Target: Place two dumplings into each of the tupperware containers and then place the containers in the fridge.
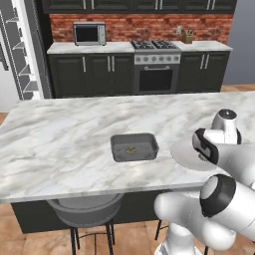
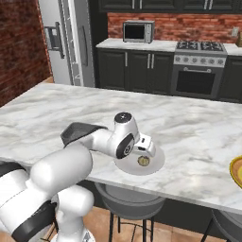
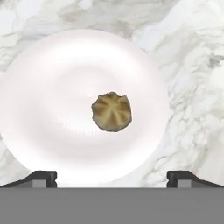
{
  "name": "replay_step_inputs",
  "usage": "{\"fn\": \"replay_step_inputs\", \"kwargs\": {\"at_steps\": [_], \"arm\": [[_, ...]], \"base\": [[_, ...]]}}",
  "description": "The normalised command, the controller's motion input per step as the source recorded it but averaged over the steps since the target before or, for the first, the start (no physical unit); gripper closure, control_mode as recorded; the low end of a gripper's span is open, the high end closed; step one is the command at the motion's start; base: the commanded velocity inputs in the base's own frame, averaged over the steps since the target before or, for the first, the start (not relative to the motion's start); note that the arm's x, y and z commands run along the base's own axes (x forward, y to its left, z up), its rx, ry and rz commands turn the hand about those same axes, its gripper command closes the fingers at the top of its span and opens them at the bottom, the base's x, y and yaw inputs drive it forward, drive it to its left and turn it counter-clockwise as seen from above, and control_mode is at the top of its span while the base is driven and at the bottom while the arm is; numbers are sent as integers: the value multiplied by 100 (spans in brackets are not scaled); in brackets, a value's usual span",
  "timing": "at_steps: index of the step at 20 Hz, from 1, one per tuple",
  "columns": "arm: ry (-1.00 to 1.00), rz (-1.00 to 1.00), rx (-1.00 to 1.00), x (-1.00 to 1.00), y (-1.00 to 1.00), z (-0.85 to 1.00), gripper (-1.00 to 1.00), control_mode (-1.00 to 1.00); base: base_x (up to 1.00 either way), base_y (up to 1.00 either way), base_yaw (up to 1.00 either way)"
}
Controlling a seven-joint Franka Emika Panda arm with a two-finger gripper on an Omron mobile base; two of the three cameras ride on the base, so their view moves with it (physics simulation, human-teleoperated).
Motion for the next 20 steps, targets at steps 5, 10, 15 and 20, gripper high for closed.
{"fn": "replay_step_inputs", "kwargs": {"at_steps": [5, 10, 15, 20], "arm": [[17, 3, -4, 25, 0, -6, -100, -100], [15, 4, 0, 26, -7, -42, -100, -100], [4, 4, 0, 31, -17, -34, -100, -100], [0, 3, 0, 23, -16, -21, -100, -100]], "base": [[0, 0, 0], [0, 0, 0], [0, 0, 0], [0, 0, 0]]}}
